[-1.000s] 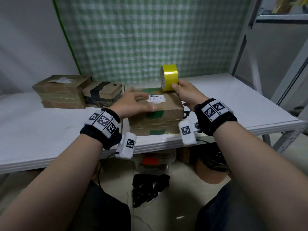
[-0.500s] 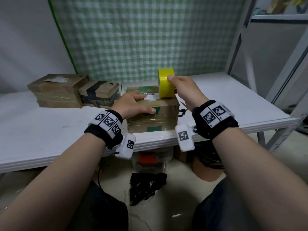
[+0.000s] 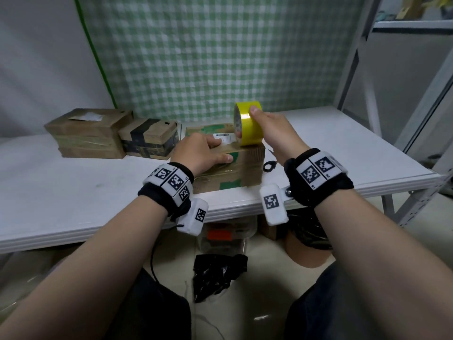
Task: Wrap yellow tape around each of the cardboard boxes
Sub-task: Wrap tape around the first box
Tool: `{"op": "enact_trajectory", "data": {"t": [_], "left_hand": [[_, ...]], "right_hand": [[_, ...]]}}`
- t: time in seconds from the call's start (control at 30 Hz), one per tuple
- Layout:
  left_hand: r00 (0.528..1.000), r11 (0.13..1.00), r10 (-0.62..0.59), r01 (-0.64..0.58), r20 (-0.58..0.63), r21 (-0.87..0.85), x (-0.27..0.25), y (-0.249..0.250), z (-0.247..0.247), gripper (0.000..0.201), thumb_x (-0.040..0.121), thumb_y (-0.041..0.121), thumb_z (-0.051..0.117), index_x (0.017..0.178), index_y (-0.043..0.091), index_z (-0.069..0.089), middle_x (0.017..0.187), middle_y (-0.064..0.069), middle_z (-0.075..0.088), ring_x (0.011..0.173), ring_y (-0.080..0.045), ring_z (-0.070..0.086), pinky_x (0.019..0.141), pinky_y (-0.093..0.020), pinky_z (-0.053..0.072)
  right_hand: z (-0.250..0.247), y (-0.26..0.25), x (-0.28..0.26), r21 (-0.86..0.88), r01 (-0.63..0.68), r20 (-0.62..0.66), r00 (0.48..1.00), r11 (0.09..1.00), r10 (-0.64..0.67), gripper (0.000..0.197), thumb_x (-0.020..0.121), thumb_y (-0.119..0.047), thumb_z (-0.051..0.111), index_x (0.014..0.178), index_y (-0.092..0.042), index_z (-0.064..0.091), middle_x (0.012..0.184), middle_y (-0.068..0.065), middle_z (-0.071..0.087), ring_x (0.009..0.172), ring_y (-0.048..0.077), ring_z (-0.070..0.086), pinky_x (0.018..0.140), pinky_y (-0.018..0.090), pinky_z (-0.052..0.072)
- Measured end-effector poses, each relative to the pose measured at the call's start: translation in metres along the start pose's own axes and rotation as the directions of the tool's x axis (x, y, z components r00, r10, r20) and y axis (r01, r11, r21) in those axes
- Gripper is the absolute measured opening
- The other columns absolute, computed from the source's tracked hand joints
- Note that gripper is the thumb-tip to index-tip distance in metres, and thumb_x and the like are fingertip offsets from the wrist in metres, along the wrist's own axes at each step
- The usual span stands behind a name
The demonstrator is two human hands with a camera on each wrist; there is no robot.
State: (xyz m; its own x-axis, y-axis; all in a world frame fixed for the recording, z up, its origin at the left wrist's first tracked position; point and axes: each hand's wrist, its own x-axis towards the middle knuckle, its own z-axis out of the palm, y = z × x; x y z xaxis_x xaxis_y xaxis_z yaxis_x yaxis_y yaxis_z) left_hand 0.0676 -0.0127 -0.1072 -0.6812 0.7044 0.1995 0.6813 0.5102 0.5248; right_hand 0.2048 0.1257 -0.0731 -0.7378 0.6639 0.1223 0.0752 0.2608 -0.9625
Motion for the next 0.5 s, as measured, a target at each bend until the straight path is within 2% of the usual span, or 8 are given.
{"op": "enact_trajectory", "data": {"t": [0.07,0.13,0.23,0.33,0.4,0.43,0.47,0.5], "left_hand": [[0.999,1.000,-0.007,0.008,-0.044,0.016,0.003,0.001,0.001,0.070,0.071,0.058,0.083,0.131,0.026,0.068,0.136,0.004,0.066,0.121,-0.018,0.062,0.101,-0.037,0.049],[0.999,1.000,0.001,0.000,-0.040,0.022,0.006,0.002,0.003,0.069,0.072,0.054,0.084,0.132,0.024,0.067,0.142,0.002,0.061,0.125,-0.020,0.060,0.103,-0.038,0.048],[0.999,0.999,0.037,-0.038,-0.040,-0.036,0.010,0.000,0.004,0.062,0.075,0.043,0.086,0.130,0.020,0.069,0.157,0.004,0.045,0.138,-0.019,0.049,0.114,-0.040,0.039],[0.997,0.993,0.069,-0.072,-0.041,-0.095,0.008,-0.003,0.009,0.050,0.081,0.035,0.083,0.128,0.025,0.070,0.142,0.008,0.061,0.129,-0.014,0.057,0.110,-0.035,0.044],[0.996,0.989,0.079,-0.085,-0.047,-0.119,0.007,-0.006,0.010,0.047,0.083,0.033,0.082,0.128,0.027,0.070,0.138,0.009,0.064,0.126,-0.012,0.059,0.108,-0.031,0.044],[0.995,0.988,0.082,-0.087,-0.049,-0.127,0.007,-0.007,0.010,0.047,0.083,0.033,0.081,0.129,0.027,0.070,0.138,0.009,0.064,0.126,-0.011,0.058,0.106,-0.028,0.042],[0.995,0.987,0.082,-0.088,-0.050,-0.135,0.008,-0.008,0.009,0.047,0.084,0.032,0.081,0.128,0.027,0.070,0.138,0.009,0.063,0.126,-0.011,0.058,0.104,-0.025,0.041],[0.996,0.986,0.078,-0.085,-0.050,-0.145,0.009,-0.010,0.009,0.046,0.083,0.032,0.082,0.128,0.027,0.070,0.139,0.010,0.063,0.127,-0.010,0.057,0.102,-0.024,0.039]], "right_hand": [[-0.004,-0.002,-0.004,0.009,0.012,-0.002,1.000,1.000,-0.012,0.036,0.108,-0.037,0.044,0.087,-0.015,0.063,0.057,-0.009,0.070,0.044,-0.006,0.059,0.045,0.007,0.041],[-0.003,-0.001,-0.006,0.039,0.033,0.000,0.999,0.999,-0.033,0.036,0.108,-0.036,0.045,0.094,-0.011,0.067,0.073,0.001,0.074,0.047,-0.004,0.060,0.040,0.008,0.038],[-0.002,0.002,-0.006,0.012,0.027,-0.038,0.999,1.000,-0.026,0.042,0.105,-0.040,0.049,0.099,-0.007,0.074,0.088,0.005,0.077,0.051,-0.003,0.060,0.044,0.009,0.040],[0.001,0.003,-0.004,0.025,0.026,-0.081,0.996,0.999,-0.024,0.046,0.102,-0.045,0.053,0.099,-0.004,0.075,0.084,0.001,0.074,0.051,-0.004,0.059,0.048,0.010,0.043],[0.005,0.000,-0.004,0.028,0.028,-0.075,0.997,0.999,-0.026,0.053,0.101,-0.047,0.054,0.101,0.002,0.075,0.091,0.009,0.078,0.068,0.005,0.071,0.065,0.012,0.053],[0.006,-0.001,-0.005,0.028,0.032,-0.074,0.997,0.999,-0.030,0.054,0.100,-0.047,0.055,0.100,0.002,0.076,0.091,0.012,0.078,0.078,0.015,0.075,0.076,0.020,0.058],[0.006,-0.003,-0.007,0.023,0.027,-0.061,0.998,0.999,-0.025,0.053,0.101,-0.046,0.054,0.098,0.001,0.077,0.088,0.012,0.079,0.082,0.020,0.076,0.078,0.025,0.058],[0.005,-0.006,-0.009,0.020,0.016,-0.054,0.998,1.000,-0.015,0.051,0.103,-0.044,0.052,0.096,0.000,0.077,0.082,0.008,0.079,0.078,0.016,0.076,0.070,0.020,0.056]]}}
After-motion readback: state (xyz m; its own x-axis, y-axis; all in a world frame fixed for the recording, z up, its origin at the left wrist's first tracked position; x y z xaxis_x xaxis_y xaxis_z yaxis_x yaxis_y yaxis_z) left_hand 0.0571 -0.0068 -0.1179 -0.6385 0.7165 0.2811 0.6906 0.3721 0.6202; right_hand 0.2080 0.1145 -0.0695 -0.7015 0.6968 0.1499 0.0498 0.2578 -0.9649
